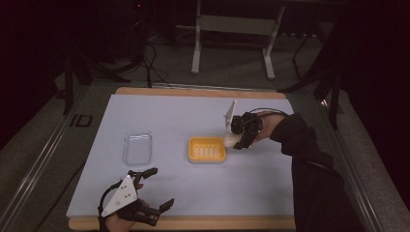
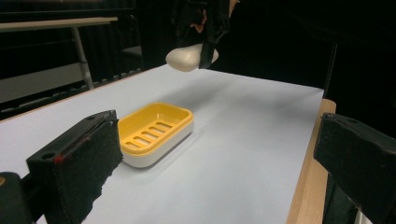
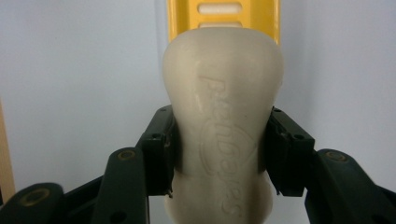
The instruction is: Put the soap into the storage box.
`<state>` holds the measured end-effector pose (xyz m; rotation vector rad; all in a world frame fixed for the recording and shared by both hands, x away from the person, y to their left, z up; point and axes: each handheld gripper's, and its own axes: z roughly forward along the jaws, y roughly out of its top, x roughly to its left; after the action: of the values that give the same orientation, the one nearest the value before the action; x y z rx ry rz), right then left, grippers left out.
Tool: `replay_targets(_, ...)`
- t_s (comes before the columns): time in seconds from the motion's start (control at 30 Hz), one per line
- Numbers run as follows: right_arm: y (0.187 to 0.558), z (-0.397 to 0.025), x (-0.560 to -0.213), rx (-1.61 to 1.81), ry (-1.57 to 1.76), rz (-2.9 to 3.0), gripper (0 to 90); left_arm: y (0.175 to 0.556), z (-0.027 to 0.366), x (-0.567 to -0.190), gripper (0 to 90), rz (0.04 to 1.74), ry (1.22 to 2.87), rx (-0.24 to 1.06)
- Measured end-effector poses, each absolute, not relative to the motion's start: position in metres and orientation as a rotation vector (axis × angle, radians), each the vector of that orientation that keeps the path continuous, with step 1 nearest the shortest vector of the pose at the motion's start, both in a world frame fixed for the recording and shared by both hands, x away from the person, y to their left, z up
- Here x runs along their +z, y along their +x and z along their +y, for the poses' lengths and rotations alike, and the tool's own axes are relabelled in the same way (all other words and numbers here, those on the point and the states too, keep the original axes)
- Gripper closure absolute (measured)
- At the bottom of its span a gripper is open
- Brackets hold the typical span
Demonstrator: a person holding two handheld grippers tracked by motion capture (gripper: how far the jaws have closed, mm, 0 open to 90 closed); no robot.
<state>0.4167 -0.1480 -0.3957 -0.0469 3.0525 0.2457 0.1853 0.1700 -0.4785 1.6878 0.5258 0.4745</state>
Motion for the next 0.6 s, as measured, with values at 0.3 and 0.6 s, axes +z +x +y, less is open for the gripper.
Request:
replay_targets(0.3,0.418,-0.133,-0.400,0.272,-0.081,3.059,49.9,0.186,0.170,-0.478,1.1,0.521,1.689,0.469)
replay_targets(0.6,0.417,-0.113,-0.407,0.381,-0.134,3.054,49.9,0.185,0.170,-0.478,1.1,0.520,1.694,0.467)
